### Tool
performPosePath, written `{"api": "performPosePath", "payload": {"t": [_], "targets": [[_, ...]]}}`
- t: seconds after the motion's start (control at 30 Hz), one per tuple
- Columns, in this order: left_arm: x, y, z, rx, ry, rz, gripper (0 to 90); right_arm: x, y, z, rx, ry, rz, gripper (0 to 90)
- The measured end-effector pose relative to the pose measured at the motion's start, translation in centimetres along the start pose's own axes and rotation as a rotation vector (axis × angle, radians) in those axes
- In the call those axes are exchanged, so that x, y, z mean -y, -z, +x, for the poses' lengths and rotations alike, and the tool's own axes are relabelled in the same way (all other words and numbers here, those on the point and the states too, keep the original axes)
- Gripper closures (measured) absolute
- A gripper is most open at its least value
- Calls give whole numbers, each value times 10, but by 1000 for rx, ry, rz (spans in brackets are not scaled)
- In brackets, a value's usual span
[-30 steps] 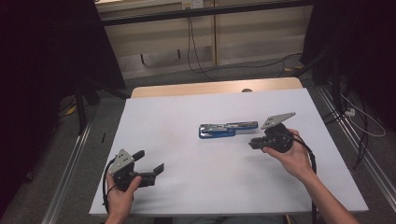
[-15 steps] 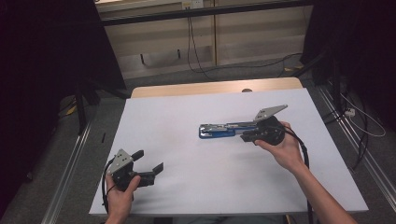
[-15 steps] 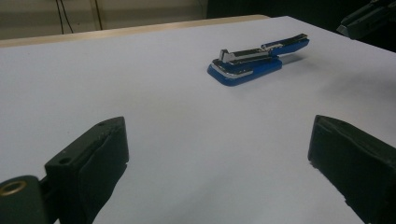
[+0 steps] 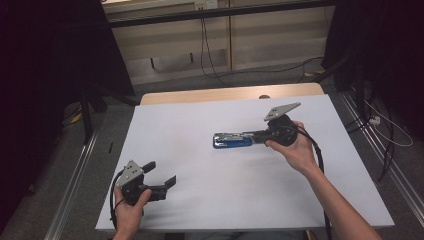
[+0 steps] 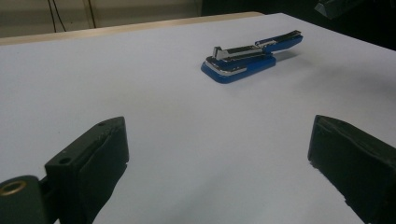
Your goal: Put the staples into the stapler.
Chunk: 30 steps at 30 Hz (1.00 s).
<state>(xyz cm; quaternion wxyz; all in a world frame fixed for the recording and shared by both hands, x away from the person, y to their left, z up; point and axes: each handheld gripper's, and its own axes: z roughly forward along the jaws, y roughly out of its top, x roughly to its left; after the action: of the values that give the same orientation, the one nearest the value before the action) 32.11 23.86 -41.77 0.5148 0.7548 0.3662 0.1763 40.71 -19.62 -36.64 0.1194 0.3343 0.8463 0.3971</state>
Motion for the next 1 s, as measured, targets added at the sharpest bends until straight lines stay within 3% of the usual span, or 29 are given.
{"api": "performPosePath", "payload": {"t": [0.3, 0.57, 1.0], "targets": [[-1, 1, 0, -1, 5, -17, 52, -12, -11, -2, 2, -9, 3, 791], [0, -2, -3, 16, -8, 5, 52, -19, -18, -6, 25, -31, -23, 791], [1, -3, -2, 13, -5, 6, 52, -29, -30, -8, 32, -14, -21, 791]]}}
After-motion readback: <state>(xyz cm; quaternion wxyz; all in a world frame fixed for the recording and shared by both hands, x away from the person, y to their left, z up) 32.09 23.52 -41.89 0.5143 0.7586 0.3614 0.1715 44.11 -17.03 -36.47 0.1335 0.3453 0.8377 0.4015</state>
